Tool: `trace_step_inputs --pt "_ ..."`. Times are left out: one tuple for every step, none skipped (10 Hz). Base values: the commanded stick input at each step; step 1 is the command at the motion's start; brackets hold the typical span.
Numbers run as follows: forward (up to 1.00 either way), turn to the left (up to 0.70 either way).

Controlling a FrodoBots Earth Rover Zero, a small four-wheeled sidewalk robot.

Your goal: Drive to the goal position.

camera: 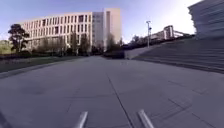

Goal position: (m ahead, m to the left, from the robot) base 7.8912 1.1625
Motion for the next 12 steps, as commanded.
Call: trace_step_inputs --pt "1.0 0.0" --pt "1.0 0.0" --pt "1.0 0.0" --pt "1.0 0.0" --pt "1.0 0.0" --pt "1.0 0.0" --pt "1.0 0.0" --pt "1.0 0.0" --pt "1.0 0.0" --pt "1.0 0.0" --pt "1.0 0.0" --pt "1.0 0.0"
